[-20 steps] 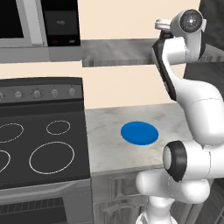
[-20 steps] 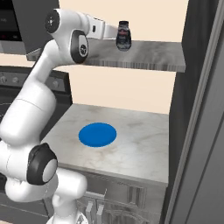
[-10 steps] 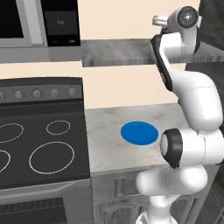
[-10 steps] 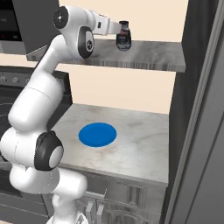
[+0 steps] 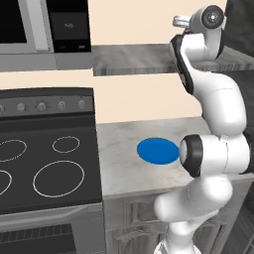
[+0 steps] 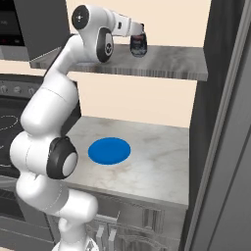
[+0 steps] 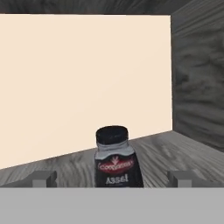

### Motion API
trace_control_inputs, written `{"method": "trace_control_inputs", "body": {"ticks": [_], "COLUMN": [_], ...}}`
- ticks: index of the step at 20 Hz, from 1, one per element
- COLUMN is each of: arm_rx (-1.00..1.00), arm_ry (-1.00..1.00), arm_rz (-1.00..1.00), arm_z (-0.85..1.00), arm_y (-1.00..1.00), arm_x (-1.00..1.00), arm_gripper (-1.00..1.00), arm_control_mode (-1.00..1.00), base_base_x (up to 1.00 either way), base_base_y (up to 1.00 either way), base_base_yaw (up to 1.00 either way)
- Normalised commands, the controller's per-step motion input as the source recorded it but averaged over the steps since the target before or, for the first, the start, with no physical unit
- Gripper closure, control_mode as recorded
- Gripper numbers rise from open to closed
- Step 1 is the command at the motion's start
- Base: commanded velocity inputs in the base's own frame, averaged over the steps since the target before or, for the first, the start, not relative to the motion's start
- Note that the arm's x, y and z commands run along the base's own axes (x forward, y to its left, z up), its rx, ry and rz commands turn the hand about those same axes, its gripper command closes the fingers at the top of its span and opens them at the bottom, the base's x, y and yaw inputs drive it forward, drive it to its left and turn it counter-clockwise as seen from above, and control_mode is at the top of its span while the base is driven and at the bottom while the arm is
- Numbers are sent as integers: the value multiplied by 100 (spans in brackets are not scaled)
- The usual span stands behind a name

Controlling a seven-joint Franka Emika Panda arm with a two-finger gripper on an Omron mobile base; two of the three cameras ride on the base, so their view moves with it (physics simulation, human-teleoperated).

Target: Move the hot dog bun to the plate on the dining table and place the condiment next to that plate. Then navigate to the fridge and take the sausage and place it on the plate as well.

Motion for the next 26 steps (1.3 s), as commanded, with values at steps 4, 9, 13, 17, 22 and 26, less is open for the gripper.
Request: {"method": "trace_control_inputs", "body": {"ticks": [4,9,13,17,22,26], "arm_rx": [0,0,0,0,0,0], "arm_ry": [0,0,3,0,0,0], "arm_rz": [4,4,2,0,0,1], "arm_z": [0,0,0,-5,0,-6], "arm_y": [-15,-14,-27,-15,0,0], "arm_x": [38,38,29,10,11,18], "arm_gripper": [-100,-100,-100,-100,-100,-100], "arm_control_mode": [-100,-100,-100,-100,-100,-100], "base_base_x": [0,0,0,0,0,0], "base_base_y": [0,0,0,0,0,0], "base_base_yaw": [0,0,0,0,0,0]}}
